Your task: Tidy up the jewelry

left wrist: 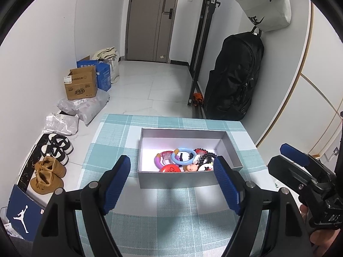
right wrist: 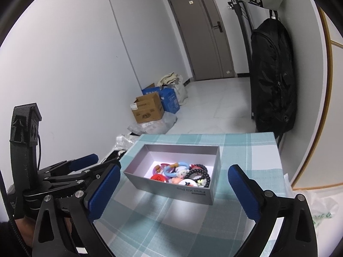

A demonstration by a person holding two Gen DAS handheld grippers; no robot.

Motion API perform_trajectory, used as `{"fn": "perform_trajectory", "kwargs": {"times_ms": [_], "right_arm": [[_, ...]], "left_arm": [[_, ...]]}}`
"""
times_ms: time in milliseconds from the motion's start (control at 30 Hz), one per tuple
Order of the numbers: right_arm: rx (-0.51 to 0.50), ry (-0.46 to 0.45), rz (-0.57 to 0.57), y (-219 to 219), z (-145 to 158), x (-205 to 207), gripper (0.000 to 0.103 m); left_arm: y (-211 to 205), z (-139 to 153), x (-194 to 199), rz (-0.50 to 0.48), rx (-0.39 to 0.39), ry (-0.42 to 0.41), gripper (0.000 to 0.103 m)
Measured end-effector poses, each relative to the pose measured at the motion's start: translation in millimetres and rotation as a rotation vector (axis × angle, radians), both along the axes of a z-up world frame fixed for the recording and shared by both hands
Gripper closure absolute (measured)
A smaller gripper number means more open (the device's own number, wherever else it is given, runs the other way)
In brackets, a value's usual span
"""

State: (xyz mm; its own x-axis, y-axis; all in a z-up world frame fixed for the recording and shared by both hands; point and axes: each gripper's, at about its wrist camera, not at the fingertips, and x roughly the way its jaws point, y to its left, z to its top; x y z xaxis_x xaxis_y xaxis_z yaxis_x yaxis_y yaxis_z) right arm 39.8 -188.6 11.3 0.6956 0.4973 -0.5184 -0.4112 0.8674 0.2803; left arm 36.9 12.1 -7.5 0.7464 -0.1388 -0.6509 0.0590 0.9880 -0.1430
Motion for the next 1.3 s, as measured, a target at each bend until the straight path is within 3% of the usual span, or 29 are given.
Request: {"fn": "perform_trajectory", "kwargs": {"times_ms": [1300], "right_arm": [[-0.018,0.012,0.004,2.9,-2.5,0.4,0.001]], "left_arm": [[-4.3,3.9,-1.7,-0.013,-0.028,0.002,0.027]]}}
